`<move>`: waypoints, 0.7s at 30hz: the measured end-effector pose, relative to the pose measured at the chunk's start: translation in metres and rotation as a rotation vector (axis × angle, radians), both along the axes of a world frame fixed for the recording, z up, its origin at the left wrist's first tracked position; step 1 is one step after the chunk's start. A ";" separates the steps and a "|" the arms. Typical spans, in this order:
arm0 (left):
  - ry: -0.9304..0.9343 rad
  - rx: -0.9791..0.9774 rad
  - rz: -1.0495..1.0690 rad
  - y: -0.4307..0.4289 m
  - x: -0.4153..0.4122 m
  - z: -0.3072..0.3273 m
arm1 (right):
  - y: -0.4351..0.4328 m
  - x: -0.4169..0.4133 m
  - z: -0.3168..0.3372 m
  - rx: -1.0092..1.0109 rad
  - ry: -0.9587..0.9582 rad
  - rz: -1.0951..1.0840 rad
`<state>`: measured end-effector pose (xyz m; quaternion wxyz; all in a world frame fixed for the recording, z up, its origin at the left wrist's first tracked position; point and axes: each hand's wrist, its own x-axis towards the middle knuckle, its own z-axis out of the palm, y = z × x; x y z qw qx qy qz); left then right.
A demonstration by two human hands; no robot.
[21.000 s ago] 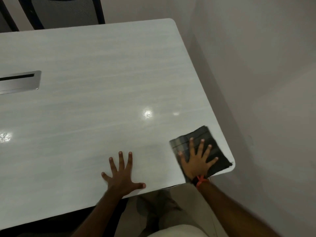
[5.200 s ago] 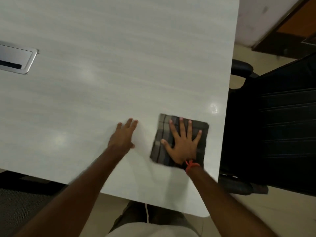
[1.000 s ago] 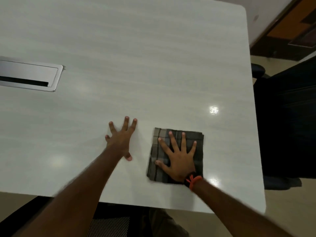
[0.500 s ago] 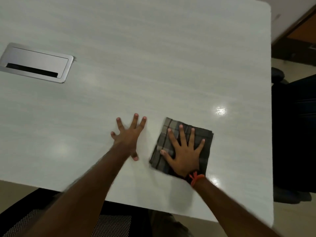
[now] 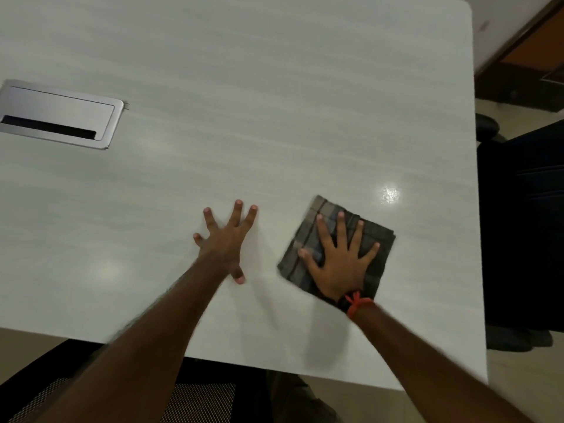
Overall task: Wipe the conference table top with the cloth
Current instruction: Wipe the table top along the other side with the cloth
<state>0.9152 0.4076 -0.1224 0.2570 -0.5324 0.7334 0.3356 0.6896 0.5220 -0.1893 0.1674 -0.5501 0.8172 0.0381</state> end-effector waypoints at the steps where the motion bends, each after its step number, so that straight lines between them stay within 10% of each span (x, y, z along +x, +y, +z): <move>1: 0.004 0.003 0.003 0.000 0.000 0.000 | 0.002 -0.014 0.000 0.005 -0.011 0.006; 8: 0.012 -0.009 0.020 0.000 -0.001 -0.001 | -0.081 -0.077 0.006 -0.055 0.009 -0.602; 15: -0.006 -0.013 -0.003 -0.001 0.000 -0.002 | -0.097 -0.017 0.001 -0.054 -0.061 -0.083; 21: -0.009 -0.044 -0.006 0.002 0.002 -0.005 | -0.063 -0.168 0.010 -0.058 -0.010 -0.722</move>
